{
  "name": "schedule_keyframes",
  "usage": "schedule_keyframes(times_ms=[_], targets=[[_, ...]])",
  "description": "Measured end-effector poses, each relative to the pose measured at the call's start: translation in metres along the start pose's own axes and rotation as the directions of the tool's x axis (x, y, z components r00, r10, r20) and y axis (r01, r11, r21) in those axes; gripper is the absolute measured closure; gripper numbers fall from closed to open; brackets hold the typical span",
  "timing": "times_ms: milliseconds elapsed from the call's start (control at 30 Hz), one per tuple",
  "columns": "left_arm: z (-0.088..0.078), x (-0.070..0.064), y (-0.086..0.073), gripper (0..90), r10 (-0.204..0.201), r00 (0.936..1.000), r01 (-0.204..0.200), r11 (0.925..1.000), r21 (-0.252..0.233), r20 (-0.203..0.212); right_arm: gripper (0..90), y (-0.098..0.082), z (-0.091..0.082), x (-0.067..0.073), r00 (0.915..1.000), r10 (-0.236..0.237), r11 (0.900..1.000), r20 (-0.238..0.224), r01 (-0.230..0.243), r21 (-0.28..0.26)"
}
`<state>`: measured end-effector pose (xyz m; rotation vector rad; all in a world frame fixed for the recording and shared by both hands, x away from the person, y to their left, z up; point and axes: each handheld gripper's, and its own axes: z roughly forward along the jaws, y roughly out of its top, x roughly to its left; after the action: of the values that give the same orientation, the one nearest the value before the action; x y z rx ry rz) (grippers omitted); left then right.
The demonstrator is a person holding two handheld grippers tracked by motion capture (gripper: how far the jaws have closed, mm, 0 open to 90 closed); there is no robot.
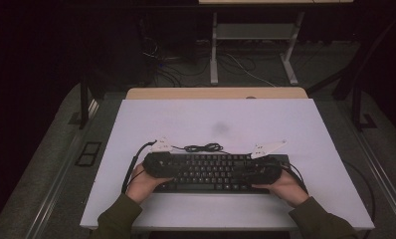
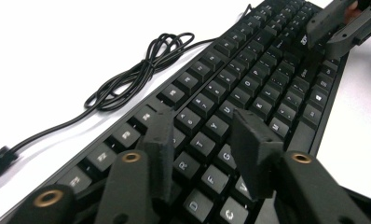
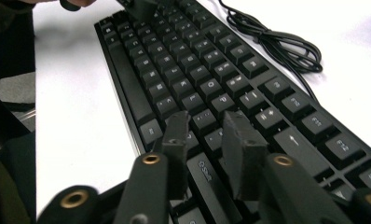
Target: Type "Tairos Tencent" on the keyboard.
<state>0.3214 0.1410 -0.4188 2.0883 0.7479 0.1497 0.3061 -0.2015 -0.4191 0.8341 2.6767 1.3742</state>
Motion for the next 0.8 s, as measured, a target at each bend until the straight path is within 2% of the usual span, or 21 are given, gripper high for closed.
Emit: schedule_keyframes(times_ms=[200,467,800], targets=[[-0.008,0.002,-0.004,58.1,-0.009,0.9999,0.009,0.9999,-0.012,-0.012,56.0,0.004,0.003,0.0,1.0,0.0,1.0,-0.007,0.0,-0.009],[-0.015,0.004,-0.009,66.6,-0.021,0.9997,0.021,0.9997,-0.014,-0.016,41.7,0.012,0.008,-0.002,1.0,0.002,0.999,0.005,-0.002,-0.032],[-0.018,0.007,-0.012,87.6,-0.031,0.9995,0.031,0.9995,0.001,-0.007,38.8,0.023,0.016,-0.004,0.9999,0.003,0.999,0.01,-0.003,-0.041]])
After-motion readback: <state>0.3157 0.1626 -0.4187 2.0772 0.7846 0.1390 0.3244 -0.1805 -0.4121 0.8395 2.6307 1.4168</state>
